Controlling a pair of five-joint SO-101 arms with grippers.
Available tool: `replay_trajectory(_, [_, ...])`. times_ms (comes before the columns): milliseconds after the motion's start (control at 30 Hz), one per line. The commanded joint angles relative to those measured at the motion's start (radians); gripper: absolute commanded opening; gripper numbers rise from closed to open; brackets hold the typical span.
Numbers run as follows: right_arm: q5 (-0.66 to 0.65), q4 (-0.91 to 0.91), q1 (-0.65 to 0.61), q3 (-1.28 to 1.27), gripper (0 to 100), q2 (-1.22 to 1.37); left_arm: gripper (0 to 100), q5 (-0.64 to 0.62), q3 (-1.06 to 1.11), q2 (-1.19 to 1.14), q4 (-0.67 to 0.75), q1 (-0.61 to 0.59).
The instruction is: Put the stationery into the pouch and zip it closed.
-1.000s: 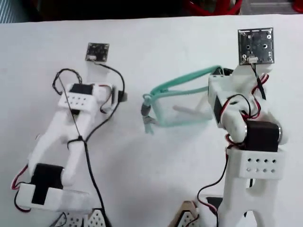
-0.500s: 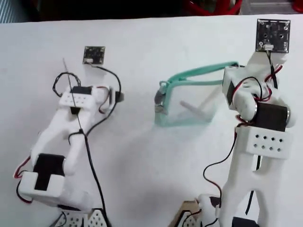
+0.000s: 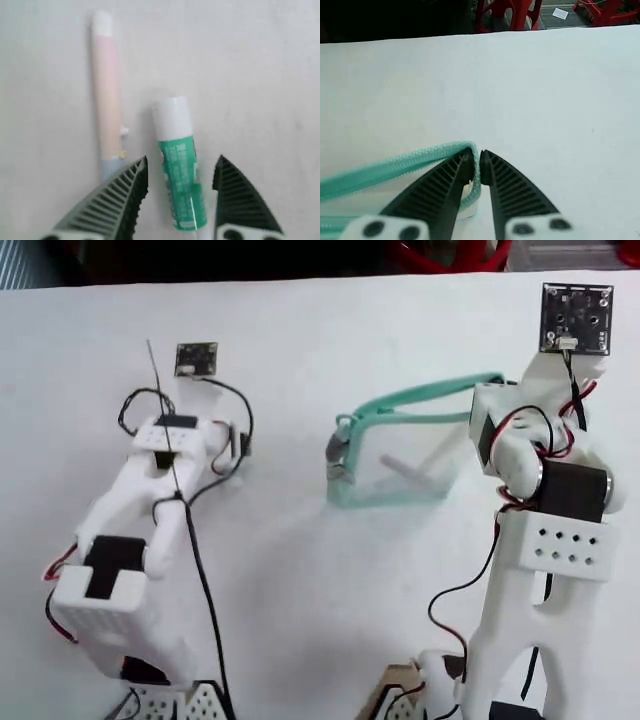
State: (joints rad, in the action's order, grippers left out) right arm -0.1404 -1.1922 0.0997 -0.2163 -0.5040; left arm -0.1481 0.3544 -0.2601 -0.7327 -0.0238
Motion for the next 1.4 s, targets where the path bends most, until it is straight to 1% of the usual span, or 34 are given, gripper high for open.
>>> replay_trajectory(0, [0.008,-0.03,-0.001,-0.025,1.8,0.004,15,-0.008,-0.098,-0.031,0.003,-0.008])
replay_trajectory(133, [0.008,-0.031,-0.025,-0.025,1.8,0.002,14,-0.008,-0.19,-0.088,-0.092,-0.007])
replay_trajectory(400, [0.008,-0.028,-0.019,-0.026,1.8,0.008,14,-0.006,-0.342,-0.191,-0.284,0.027])
replay_trajectory(633, [0.008,-0.033,-0.008,-0.026,1.8,0.002,14,-0.006,-0.589,-0.357,-0.502,0.033])
replay_trajectory(700, [0.008,-0.031,-0.001,-0.026,1.8,0.001,10,-0.006,-0.671,-0.407,-0.568,0.03])
replay_trajectory(767, [0.008,-0.03,-0.002,-0.026,1.8,0.001,3,-0.006,-0.74,-0.446,-0.617,0.021])
replay_trajectory(800, [0.008,-0.031,-0.005,-0.026,1.8,0.001,2,-0.006,-0.772,-0.458,-0.637,0.019])
replay_trajectory(833, [0.008,-0.031,-0.007,-0.026,1.8,0.001,3,-0.006,-0.796,-0.463,-0.654,0.018])
replay_trajectory(1000, [0.009,-0.031,-0.002,-0.026,1.8,0.001,3,-0.011,-0.878,-0.386,-0.749,0.061])
replay_trajectory(1133, [0.009,-0.031,-0.002,-0.026,1.8,0.001,3,-0.006,-0.878,-0.263,-0.781,0.107])
replay_trajectory(1267, [0.009,-0.031,-0.002,-0.026,1.8,0.001,3,-0.003,-0.878,-0.163,-0.792,0.11])
replay_trajectory(1367, [0.009,-0.031,-0.002,-0.026,1.8,0.001,3,0.046,-0.878,-0.113,-0.806,0.11])
